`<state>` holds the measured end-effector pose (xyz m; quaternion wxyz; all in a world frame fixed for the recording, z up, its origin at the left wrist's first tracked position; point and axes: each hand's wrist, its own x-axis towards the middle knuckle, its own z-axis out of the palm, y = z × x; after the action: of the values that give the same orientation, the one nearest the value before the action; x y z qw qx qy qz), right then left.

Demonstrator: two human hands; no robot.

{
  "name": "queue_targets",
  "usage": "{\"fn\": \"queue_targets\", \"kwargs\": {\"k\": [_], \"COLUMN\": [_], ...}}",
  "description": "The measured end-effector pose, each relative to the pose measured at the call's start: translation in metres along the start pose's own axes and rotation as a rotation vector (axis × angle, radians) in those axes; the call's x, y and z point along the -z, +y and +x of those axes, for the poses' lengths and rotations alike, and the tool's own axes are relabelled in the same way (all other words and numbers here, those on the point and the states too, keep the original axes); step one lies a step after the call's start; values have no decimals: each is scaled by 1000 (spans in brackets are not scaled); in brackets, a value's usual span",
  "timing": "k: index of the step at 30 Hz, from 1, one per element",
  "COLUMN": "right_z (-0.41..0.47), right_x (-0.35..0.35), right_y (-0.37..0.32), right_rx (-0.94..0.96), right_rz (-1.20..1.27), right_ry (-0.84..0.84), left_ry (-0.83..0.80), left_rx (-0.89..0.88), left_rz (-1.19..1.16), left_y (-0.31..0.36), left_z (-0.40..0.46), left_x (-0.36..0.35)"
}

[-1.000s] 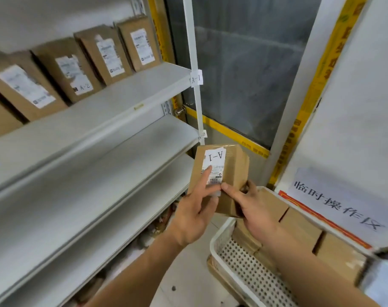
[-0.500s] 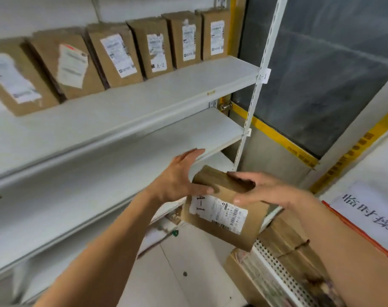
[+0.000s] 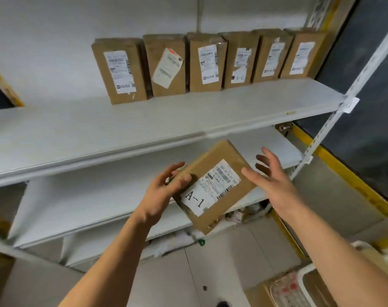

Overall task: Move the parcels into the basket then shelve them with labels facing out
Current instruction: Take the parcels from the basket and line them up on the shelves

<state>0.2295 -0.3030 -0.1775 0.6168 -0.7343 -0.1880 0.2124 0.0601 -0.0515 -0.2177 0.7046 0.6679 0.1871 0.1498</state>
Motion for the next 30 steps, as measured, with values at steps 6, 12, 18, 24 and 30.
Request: {"fn": "queue_targets", "kwargs": {"k": [6, 12, 18, 24, 30], "right_z": [25, 55, 96, 135, 187], "right_x": [-70, -114, -166, -246, -334], "right_y": [-28, -79, -106, -130, -147], "right_rx": [38, 256, 371, 407, 325], "right_rz": [129, 191, 100, 72, 2], "right_ry": [-316, -512, -573, -552, -610], "left_ry": [232, 275, 422, 579, 620], "left_rx": [-132, -229, -302, -329, -315], "left_rz": [-174, -19, 152, 206, 274], "left_y": [28, 65, 97, 122, 127], "left_z": [-10, -16, -21, -1, 43], "left_x": [22, 34, 73, 145, 244]}}
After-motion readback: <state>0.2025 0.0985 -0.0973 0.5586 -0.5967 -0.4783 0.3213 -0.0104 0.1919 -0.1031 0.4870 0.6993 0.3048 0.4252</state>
